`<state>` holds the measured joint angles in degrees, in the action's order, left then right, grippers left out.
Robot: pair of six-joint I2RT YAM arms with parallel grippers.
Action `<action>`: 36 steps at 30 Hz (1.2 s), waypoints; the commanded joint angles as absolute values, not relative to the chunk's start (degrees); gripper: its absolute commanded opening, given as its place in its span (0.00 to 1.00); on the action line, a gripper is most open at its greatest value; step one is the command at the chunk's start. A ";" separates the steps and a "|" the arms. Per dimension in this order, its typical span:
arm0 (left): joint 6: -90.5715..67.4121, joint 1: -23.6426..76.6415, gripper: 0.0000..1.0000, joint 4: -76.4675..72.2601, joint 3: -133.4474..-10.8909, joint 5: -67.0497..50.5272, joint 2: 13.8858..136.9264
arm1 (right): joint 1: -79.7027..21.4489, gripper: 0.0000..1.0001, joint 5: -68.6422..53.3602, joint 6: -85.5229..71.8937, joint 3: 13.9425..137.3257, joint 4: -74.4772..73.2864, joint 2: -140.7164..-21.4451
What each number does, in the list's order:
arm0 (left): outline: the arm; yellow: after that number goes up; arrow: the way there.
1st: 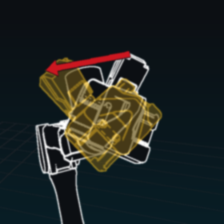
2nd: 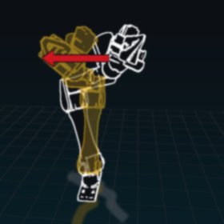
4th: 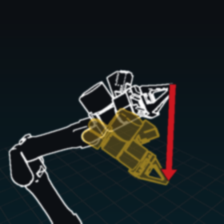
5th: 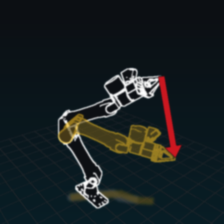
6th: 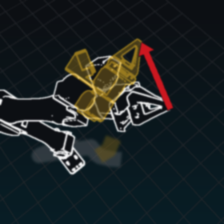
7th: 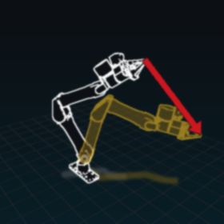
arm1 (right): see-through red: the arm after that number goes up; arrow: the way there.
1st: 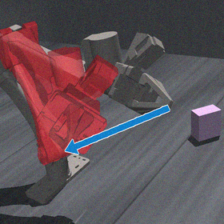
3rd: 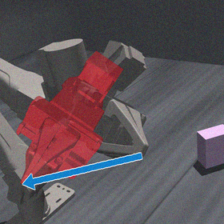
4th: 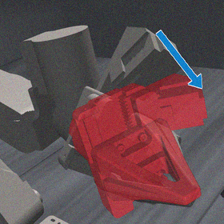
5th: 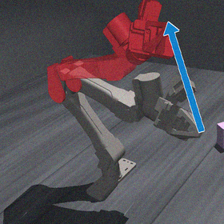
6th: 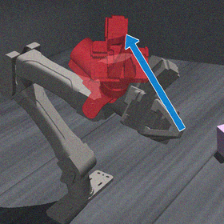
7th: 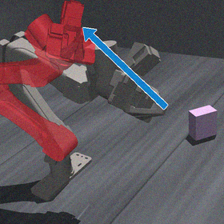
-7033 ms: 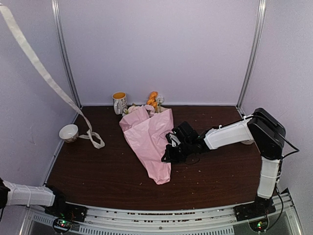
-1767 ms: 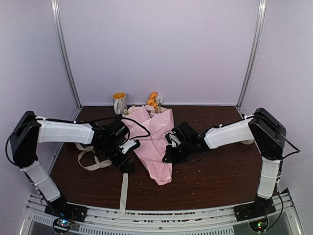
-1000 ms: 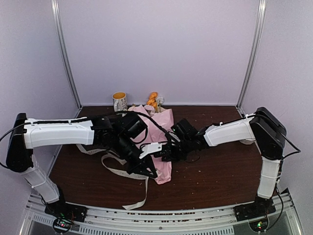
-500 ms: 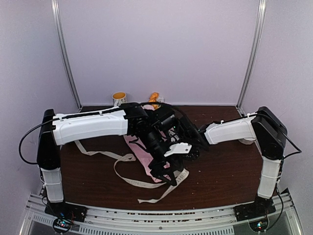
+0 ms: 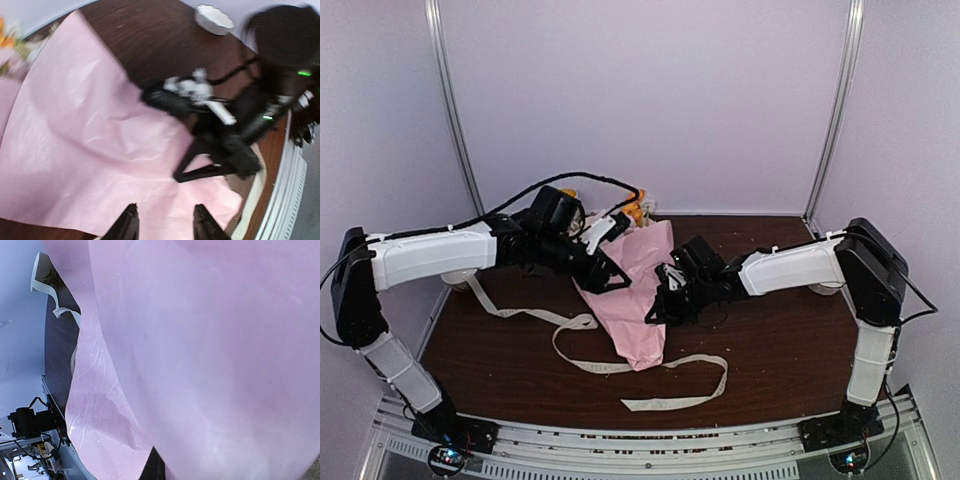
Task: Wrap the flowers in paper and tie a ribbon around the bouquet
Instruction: Adjust the tied bouquet at the center of the board.
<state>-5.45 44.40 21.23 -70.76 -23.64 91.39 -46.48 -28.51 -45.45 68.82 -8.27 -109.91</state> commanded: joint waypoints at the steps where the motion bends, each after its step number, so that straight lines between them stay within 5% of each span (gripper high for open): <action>1: -31.67 38.17 0.33 9.54 -62.95 -21.18 97.47 | -46.53 0.00 -28.69 -46.18 68.09 -4.67 -108.30; 7: -38.56 33.58 0.70 1.79 -59.71 -14.47 101.19 | -46.76 0.00 -27.63 -46.23 67.78 -4.41 -108.54; 10: -37.29 33.43 0.78 5.41 -62.95 -12.93 105.29 | -46.87 0.00 -27.51 -46.34 67.68 -4.38 -108.72; 27: -40.45 31.03 0.78 9.44 -59.23 -8.91 108.68 | -47.12 0.00 -26.88 -45.26 68.55 -5.78 -108.72; 31: -41.24 31.05 0.63 4.81 -60.01 -13.48 112.14 | -47.15 0.00 -26.98 -45.07 68.47 -5.79 -108.50; 36: -41.60 31.04 0.25 1.70 -61.20 -17.80 113.77 | -47.12 0.00 -27.36 -44.18 68.57 -6.75 -108.14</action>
